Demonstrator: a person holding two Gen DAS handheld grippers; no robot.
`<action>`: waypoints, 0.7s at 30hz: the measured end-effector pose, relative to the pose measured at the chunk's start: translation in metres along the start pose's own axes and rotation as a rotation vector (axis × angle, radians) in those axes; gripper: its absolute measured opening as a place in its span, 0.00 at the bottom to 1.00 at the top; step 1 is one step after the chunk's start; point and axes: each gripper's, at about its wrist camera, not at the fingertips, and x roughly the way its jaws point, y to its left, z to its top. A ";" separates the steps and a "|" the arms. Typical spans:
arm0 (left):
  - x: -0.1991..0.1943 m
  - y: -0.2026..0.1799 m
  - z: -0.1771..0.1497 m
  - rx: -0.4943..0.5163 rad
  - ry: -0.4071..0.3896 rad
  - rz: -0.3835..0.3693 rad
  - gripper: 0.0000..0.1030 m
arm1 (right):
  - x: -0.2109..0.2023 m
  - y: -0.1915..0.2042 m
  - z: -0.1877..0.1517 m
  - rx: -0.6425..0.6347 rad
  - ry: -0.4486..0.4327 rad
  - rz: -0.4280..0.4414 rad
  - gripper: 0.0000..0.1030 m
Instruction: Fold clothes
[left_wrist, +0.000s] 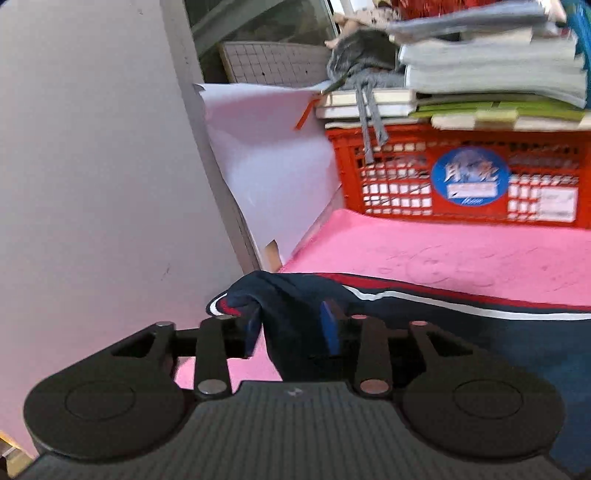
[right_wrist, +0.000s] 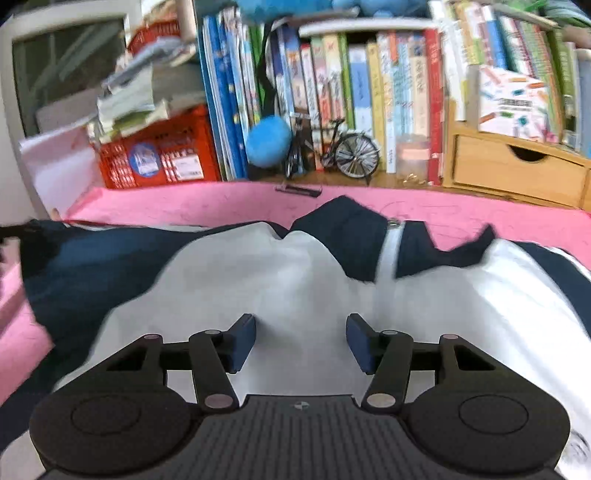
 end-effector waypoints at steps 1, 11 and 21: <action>-0.006 0.003 0.002 -0.007 0.003 -0.011 0.52 | 0.012 0.006 0.001 -0.046 0.000 -0.033 0.58; -0.088 0.046 0.010 0.033 -0.142 -0.142 0.77 | -0.023 -0.009 0.007 -0.127 -0.100 -0.011 0.82; -0.169 -0.072 0.009 0.114 -0.155 -0.796 0.77 | -0.012 -0.131 -0.002 0.117 0.024 -0.251 0.70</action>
